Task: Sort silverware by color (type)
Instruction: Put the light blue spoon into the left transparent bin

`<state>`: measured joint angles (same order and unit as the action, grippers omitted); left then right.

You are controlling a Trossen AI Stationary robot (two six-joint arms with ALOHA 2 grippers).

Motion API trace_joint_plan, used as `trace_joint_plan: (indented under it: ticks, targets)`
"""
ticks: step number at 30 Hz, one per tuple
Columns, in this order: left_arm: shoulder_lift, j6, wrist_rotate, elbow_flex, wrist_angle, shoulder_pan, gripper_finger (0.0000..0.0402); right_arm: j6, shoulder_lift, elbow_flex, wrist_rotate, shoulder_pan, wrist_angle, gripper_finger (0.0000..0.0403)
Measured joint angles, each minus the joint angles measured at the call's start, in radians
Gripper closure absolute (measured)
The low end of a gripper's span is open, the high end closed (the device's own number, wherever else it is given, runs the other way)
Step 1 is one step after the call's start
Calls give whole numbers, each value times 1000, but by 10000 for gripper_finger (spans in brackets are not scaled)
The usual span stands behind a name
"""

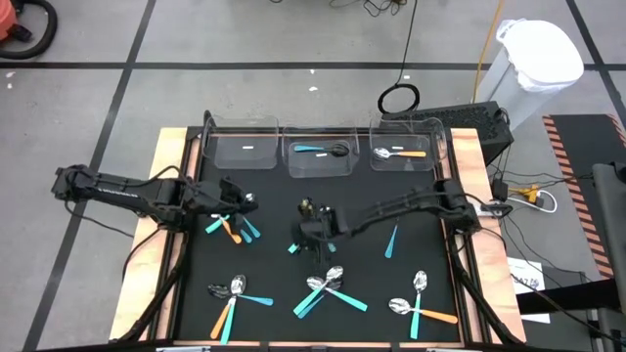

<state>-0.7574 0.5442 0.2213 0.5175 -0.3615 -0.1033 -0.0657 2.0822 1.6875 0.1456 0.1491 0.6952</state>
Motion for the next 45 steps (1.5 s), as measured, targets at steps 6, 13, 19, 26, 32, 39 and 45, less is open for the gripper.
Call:
trace_joint_plan:
  ticks: [6,13,19,26,32,39,45]
  targets:
    - [0,23,1,0,-25,-41,375,-227,57,0,-75,-75,5,233]
    - [0,86,43,-1,-84,-80,375,-261,122,2,-99,-109,-56,227]
    - [0,131,44,-1,-111,-109,375,-142,127,4,-212,-116,-49,310]
    - [0,132,45,-1,-106,-113,375,95,135,42,-341,-109,-86,372]
    - [6,132,38,6,-39,-114,375,148,133,145,-338,-115,-97,367]
    - [36,113,42,86,-44,-113,375,206,131,207,-413,-149,-196,368]
    - [94,52,49,169,-43,-113,375,218,131,171,-536,-154,-332,368]
